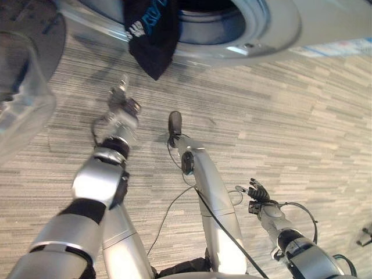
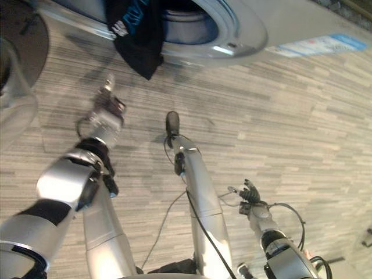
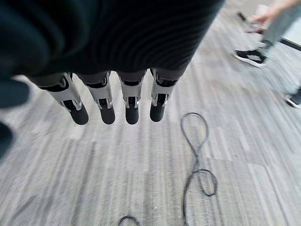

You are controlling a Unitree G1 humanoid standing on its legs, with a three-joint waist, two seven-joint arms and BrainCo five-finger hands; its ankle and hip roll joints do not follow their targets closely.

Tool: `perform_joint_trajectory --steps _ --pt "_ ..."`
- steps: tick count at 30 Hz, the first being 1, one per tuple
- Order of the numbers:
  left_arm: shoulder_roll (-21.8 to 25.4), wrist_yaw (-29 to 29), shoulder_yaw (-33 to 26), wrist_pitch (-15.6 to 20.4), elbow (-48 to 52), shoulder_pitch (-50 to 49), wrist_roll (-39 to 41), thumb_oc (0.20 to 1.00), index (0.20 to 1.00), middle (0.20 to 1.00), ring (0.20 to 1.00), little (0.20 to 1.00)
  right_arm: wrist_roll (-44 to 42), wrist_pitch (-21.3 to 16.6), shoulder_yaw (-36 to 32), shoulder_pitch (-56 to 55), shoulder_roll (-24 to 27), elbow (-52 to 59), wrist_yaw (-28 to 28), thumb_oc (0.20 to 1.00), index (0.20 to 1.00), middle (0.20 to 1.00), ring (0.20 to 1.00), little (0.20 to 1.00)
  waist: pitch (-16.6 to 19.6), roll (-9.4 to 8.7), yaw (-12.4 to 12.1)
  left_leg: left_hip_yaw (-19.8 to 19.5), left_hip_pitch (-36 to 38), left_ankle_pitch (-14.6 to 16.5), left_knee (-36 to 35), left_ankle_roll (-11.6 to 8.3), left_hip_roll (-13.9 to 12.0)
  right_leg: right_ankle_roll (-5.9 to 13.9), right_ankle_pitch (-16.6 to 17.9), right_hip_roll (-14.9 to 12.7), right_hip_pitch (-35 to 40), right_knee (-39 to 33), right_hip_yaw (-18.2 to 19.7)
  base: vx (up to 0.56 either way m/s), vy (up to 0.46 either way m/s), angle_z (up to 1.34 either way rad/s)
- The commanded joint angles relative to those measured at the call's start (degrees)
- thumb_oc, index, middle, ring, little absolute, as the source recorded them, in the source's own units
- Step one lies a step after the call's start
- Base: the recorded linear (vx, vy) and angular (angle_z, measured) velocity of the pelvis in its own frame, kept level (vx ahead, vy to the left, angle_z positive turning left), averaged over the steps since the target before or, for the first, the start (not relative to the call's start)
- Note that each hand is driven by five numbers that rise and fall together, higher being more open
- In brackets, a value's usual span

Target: Grab the laundry basket,head to the washer,open it,put in the laundry and shut it.

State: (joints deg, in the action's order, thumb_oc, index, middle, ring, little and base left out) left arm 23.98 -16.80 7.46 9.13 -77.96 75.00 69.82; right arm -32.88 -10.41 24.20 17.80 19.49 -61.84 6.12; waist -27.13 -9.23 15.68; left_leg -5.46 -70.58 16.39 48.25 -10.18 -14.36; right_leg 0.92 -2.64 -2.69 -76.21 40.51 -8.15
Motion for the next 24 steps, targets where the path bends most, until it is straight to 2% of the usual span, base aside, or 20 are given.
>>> perform_joint_trajectory --steps 1,5,7,9,16,20,24 --pt "-1.0 -1.0 -0.3 0.5 -1.1 -2.2 1.5 1.0 1.0 1.0 1.0 1.0 0.0 0.5 1.9 -11.2 1.1 2.5 -0.7 1.0 1.0 1.0 1.0 1.0 3.8 -0.56 2.3 -3.8 0.7 2.0 4.6 2.61 -0.8 6.28 -3.8 -1.6 0.7 0.6 -2.2 0.04 -0.039 -0.29" --pt "3.2 -0.7 0.5 1.4 -1.3 1.3 3.6 1.0 1.0 1.0 1.0 1.0 -1.2 -0.2 0.2 -14.6 1.5 3.2 -2.1 1.0 1.0 1.0 1.0 1.0 5.7 -1.02 3.9 -4.6 -1.3 2.5 5.9 1.66 -2.4 6.26 -3.7 -0.5 -1.0 0.1 -2.5 0.06 -0.056 -0.22" --pt "3.4 -0.7 0.3 2.6 -0.4 2.4 5.2 1.0 1.0 1.0 1.0 1.0 -1.7 -0.3 -0.1 -14.6 1.3 2.9 -2.2 1.0 1.0 1.0 1.0 1.0 6.4 -1.06 4.2 -5.0 -1.4 2.7 6.2 1.42 -3.1 6.13 -3.8 -0.2 -1.1 0.0 -2.9 0.08 -0.085 -0.12" --pt "4.1 -2.7 0.8 5.2 0.7 5.4 5.8 1.0 1.0 1.0 1.0 1.0 -2.5 -0.6 0.0 -13.5 0.9 2.7 -2.0 1.0 1.0 1.0 1.0 1.0 7.5 -1.25 4.3 -5.8 -1.7 2.2 6.2 0.84 -4.2 5.85 -3.7 0.9 -0.9 -1.3 -3.6 0.08 -0.12 -0.12" --pt "7.3 -3.0 3.2 5.2 -0.8 9.7 5.6 1.0 1.0 1.0 1.0 1.0 -3.3 -1.3 -1.2 -13.3 1.6 2.2 -1.8 1.0 1.0 1.0 1.0 1.0 8.4 -1.0 4.7 -6.4 -1.7 1.3 5.2 0.02 -5.4 5.67 -4.1 1.3 -0.5 -2.2 -4.2 0.04 -0.059 -0.01" --pt "7.4 -2.8 3.9 5.8 -1.1 12.3 7.2 1.0 1.0 1.0 1.0 1.0 -3.8 -1.4 -1.7 -12.4 1.6 1.6 -1.5 1.0 1.0 1.0 1.0 1.0 9.1 -0.58 4.7 -6.5 -2.0 0.9 4.9 -0.39 -5.8 5.41 -4.7 1.5 -0.6 -2.0 -4.4 0.03 -0.032 0.04" --pt "5.2 -2.2 5.8 6.5 0.3 15.4 7.9 1.0 1.0 1.0 1.0 1.0 -4.3 -1.2 -1.9 -11.8 1.8 1.0 -1.6 1.0 1.0 1.0 1.0 1.0 9.3 0.04 5.1 -6.1 -1.6 0.6 3.8 -0.78 -6.1 5.18 -5.3 1.1 -0.9 -1.3 -4.0 0.02 -0.022 0.02"
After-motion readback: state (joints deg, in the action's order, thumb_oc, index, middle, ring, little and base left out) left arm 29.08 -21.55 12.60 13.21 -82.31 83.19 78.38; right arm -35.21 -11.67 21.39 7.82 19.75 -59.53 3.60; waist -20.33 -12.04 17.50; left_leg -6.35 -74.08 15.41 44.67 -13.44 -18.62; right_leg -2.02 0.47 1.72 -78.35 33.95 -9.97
